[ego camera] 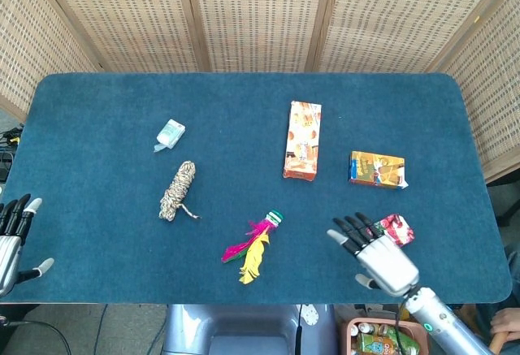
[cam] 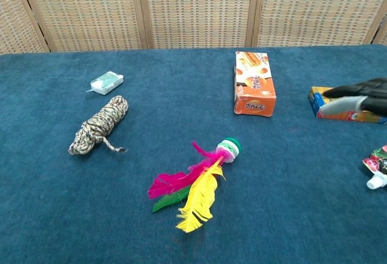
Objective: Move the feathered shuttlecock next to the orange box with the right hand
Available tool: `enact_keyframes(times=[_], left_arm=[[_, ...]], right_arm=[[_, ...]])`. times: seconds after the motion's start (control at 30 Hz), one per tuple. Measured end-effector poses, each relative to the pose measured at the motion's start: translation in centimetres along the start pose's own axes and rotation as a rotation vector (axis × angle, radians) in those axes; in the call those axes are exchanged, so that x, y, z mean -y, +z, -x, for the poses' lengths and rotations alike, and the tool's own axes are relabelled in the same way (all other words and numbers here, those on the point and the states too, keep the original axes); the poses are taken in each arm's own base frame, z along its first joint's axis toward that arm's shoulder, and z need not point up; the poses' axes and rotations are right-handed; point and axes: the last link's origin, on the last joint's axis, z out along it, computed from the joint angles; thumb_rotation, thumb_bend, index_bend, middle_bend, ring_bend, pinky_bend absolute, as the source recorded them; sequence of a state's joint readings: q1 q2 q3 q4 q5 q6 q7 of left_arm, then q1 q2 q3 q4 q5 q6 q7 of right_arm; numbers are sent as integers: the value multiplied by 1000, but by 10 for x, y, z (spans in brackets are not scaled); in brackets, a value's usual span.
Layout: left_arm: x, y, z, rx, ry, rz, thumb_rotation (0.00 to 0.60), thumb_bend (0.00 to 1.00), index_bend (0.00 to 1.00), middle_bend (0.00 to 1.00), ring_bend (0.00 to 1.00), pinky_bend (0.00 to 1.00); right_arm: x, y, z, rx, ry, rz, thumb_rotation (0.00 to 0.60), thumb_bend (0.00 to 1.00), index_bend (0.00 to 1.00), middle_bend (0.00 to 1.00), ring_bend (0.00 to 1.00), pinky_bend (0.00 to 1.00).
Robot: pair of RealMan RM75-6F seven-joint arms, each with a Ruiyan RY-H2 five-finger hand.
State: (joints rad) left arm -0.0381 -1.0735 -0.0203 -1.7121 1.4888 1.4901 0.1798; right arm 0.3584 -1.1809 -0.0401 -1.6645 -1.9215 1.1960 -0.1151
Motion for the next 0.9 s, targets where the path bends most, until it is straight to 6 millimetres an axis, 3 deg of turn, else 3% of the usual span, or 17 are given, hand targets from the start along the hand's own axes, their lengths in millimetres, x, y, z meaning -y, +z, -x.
enact_keyframes(times=[0.13,0.33,0.63,0.9], left_arm=[[1,4,1,12,-1,-18,600,0,0,0,0,0],[2,8,2,24,5,-36,600,0,0,0,0,0],[2,11,3,24,8,-54,600,0,0,0,0,0],[3,12,3,24,7,-57,600,0,0,0,0,0]], right_arm=[[21,36,13,39,25,-211,600,0,141,0,0,0],[42,75,37,63,-16,-387,600,0,171,0,0,0],[69,119,57,60,-80,-502,600,0,241,0,0,0],[79,144,68,8,-216,-539,600,0,284,0,0,0]])
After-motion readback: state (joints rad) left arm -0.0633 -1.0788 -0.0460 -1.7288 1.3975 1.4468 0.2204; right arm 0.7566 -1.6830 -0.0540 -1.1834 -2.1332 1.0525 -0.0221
